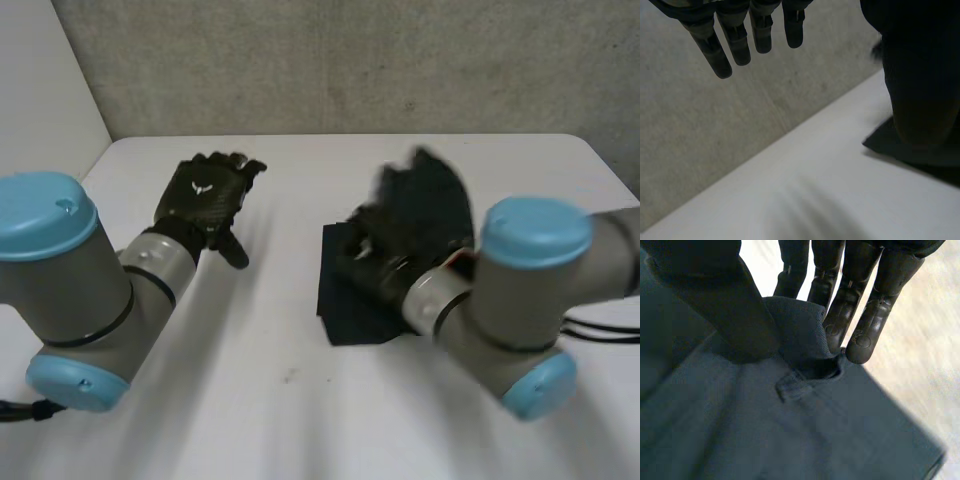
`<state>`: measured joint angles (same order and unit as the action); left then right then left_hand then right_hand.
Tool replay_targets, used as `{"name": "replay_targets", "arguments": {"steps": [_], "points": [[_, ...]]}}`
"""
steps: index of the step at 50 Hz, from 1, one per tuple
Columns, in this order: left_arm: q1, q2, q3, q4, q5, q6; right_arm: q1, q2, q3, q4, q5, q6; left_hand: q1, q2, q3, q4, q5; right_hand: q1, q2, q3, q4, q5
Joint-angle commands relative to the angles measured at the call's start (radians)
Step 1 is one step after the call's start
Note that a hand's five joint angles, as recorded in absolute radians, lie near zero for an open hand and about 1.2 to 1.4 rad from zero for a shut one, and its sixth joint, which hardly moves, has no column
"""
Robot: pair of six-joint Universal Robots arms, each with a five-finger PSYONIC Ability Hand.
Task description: Fold the shorts.
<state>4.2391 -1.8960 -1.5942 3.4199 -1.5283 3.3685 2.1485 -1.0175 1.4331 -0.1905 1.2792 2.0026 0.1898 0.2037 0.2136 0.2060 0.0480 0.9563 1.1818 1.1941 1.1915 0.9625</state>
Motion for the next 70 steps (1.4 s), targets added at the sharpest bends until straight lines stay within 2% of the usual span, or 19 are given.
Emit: {"name": "replay_targets", "arguments": {"steps": [1,2,6,7,9,10,14,17,30,38,42,48,51,55,60,63,64,67,70], "points": [[-0.027,-0.021,0.132,-0.002,-0.004,-0.075,0.053,0.022,0.044,0.006,-0.116,0.018,-0.006,-0.020,-0.029,-0.022,-0.038,-0.297,-0.522,-0.535,-0.532,-0.477],[-0.028,-0.028,0.151,-0.004,-0.004,-0.083,0.056,0.011,0.041,0.006,-0.110,0.033,-0.003,-0.017,-0.027,-0.019,-0.035,-0.526,-0.751,-0.763,-0.761,-0.706],[-0.044,-0.093,0.250,-0.011,-0.004,-0.109,0.036,-0.035,0.030,0.005,-0.081,0.158,0.009,-0.005,-0.015,-0.007,-0.024,-0.671,-0.897,-0.909,-0.906,-0.852],[-0.062,-0.124,0.293,-0.017,-0.004,-0.113,-0.007,-0.079,0.024,0.000,-0.060,0.308,0.009,-0.005,-0.015,-0.007,-0.024,-0.782,-1.007,-1.020,-1.017,-0.963],[-0.080,-0.149,0.333,-0.030,-0.004,-0.113,-0.050,-0.117,0.018,-0.004,-0.043,0.459,0.009,-0.005,-0.015,-0.007,-0.024,-0.782,-1.007,-1.020,-1.017,-0.963],[-0.099,-0.181,0.370,-0.047,-0.004,-0.115,-0.099,-0.160,0.001,-0.001,-0.031,0.636,0.012,-0.002,-0.012,-0.004,-0.021,-0.782,-1.007,-1.020,-1.017,-0.963],[-0.142,-0.274,0.479,-0.123,-0.006,-0.127,-0.168,-0.167,-0.045,0.009,-0.038,1.000,0.021,0.007,-0.003,0.005,-0.012,-0.782,-1.007,-1.020,-1.017,-0.963],[-0.172,-0.331,0.548,-0.181,-0.004,-0.150,-0.205,-0.115,-0.080,0.037,-0.041,1.090,0.021,0.007,-0.003,0.005,-0.012,-0.782,-1.007,-1.020,-1.017,-0.963],[-0.242,-0.673,0.882,-0.456,-0.016,-0.199,-0.263,0.168,-0.289,0.336,-0.029,0.940,0.041,0.027,0.017,0.025,0.008,-0.782,-1.007,-1.020,-1.017,-0.963],[-0.234,-0.735,0.921,-0.565,-0.136,-0.135,-0.263,0.246,-0.324,0.353,-0.028,0.869,0.047,0.033,0.023,0.031,0.014,-0.782,-1.007,-1.020,-1.017,-0.963],[-0.234,-0.730,0.915,-0.591,-0.159,-0.072,-0.263,0.269,-0.339,0.353,-0.020,0.808,0.047,0.033,0.023,0.031,0.014,-0.782,-1.007,-1.020,-1.017,-0.963],[-0.249,-0.710,0.896,-0.607,-0.162,-0.066,-0.262,0.269,-0.346,0.391,-0.018,0.751,0.044,0.030,0.020,0.028,0.012,-0.782,-1.007,-1.020,-1.017,-0.963],[-0.255,-0.638,0.886,-0.617,-0.161,-0.069,-0.253,0.231,-0.349,0.402,-0.018,0.748,0.041,0.027,0.018,0.025,0.009,-0.782,-1.007,-1.020,-1.017,-0.963],[-0.254,-0.513,0.847,-0.619,-0.162,-0.070,-0.251,0.093,-0.338,0.396,-0.009,0.772,0.035,0.022,0.012,0.019,0.003,-0.782,-1.007,-1.020,-1.017,-0.963],[-0.240,-0.286,0.760,-0.613,-0.179,-0.072,-0.262,-0.111,-0.332,0.373,0.087,0.905,0.024,0.010,0.000,0.008,-0.009,-0.782,-1.007,-1.020,-1.017,-0.963],[-0.167,-0.102,0.660,-0.611,-0.194,-0.093,-0.262,-0.234,-0.310,0.352,0.188,0.987,0.015,0.001,-0.009,-0.001,-0.018,-0.782,-1.007,-1.020,-1.017,-0.963],[-0.106,0.002,0.607,-0.611,-0.193,-0.118,-0.263,-0.268,-0.300,0.348,0.213,1.001,0.012,-0.002,-0.012,-0.004,-0.021,-0.782,-1.007,-1.020,-1.017,-0.963],[-0.035,0.119,0.547,-0.613,-0.185,-0.161,-0.265,-0.401,-0.260,0.358,0.287,1.016,0.021,0.007,-0.003,0.005,-0.012,-0.782,-1.007,-1.020,-1.017,-0.963],[0.036,0.224,0.472,-0.622,-0.139,-0.216,-0.266,-0.456,-0.231,0.371,0.310,1.015,0.015,0.001,-0.009,-0.001,-0.018,-0.782,-1.007,-1.020,-1.017,-0.963]]}}
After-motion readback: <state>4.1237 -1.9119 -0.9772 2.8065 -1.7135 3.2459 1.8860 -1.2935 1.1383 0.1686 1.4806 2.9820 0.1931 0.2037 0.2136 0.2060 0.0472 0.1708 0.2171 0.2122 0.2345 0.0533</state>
